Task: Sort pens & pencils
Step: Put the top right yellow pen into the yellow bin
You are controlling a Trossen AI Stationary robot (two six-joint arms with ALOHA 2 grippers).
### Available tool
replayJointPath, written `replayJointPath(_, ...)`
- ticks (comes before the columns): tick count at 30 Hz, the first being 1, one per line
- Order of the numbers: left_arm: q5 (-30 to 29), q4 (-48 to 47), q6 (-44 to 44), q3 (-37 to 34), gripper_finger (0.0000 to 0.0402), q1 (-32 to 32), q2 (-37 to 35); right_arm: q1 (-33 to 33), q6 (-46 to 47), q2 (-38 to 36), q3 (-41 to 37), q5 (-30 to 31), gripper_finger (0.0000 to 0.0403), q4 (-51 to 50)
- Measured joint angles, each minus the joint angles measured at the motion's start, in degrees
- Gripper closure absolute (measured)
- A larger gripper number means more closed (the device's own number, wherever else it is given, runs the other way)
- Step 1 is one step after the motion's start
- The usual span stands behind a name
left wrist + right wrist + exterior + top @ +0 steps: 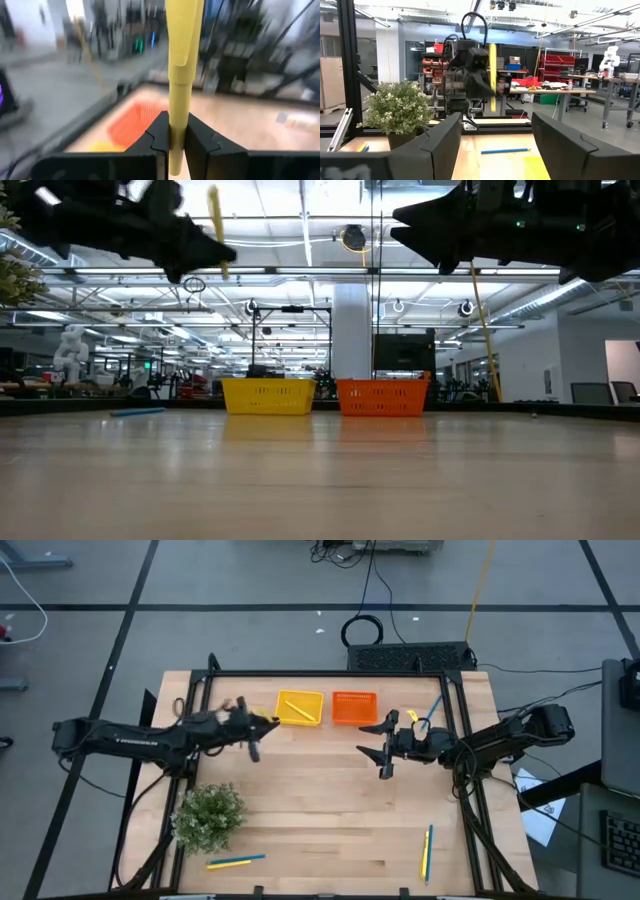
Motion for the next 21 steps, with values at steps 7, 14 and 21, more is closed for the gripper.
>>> replayJointPath(7, -6.4, -21.8, -0.8, 16.0, 0.0369, 4.8, 18.9, -0.7, 0.5, 0.0, 0.0, 0.0, 0.0172, -0.1)
replayJointPath(14, -0.9, -38.3, 5.8, 33.1, 0.0369, 14.9, 34.6, -0.7, 0.5, 0.0, 0.0, 0.0, 0.0172, -1.1)
replayJointPath(21, 1.4, -54.5, 12.7, 44.8, 0.0369, 19.2, 46.4, -0.7, 0.5, 0.0, 0.0, 0.0, 0.0172, -1.3)
